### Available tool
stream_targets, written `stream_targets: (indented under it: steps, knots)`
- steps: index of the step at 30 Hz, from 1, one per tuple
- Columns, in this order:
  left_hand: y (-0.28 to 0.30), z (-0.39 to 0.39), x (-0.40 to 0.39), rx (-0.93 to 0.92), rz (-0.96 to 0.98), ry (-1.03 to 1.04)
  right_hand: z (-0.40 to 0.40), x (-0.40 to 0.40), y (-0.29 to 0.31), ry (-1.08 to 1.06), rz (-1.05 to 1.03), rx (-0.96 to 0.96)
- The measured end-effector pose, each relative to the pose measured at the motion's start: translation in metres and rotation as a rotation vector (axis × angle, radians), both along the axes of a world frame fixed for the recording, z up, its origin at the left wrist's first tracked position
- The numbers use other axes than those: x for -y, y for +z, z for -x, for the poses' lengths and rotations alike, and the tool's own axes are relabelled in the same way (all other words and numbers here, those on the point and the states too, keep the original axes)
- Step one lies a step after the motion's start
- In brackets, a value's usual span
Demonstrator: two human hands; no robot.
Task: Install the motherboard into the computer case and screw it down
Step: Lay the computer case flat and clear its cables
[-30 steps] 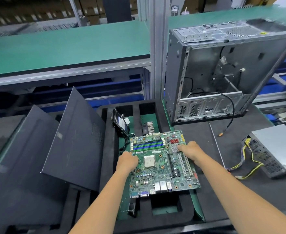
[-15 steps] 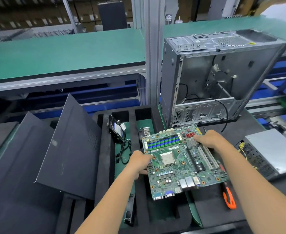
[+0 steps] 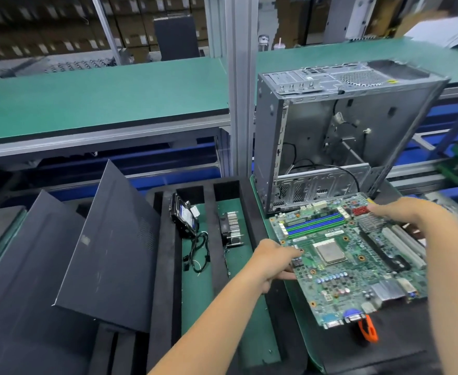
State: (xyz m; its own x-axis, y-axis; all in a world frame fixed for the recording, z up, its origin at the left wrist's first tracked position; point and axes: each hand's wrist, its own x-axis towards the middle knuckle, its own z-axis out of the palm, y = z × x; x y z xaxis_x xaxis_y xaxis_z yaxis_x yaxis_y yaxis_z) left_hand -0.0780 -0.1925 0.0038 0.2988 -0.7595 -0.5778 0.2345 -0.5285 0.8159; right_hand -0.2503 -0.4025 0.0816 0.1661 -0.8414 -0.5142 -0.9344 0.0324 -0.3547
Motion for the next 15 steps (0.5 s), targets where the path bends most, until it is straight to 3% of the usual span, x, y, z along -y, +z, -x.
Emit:
stream_targets:
  steps: [7,15]
  knots:
    - [0.007,0.033,0.020,-0.042,0.071,0.024,0.008,0.020,0.007,-0.186,-0.028,0.056]
    - [-0.003,0.034,0.019,-0.009,0.068,0.100,0.002,0.013,-0.003,-0.218,0.098,0.018]
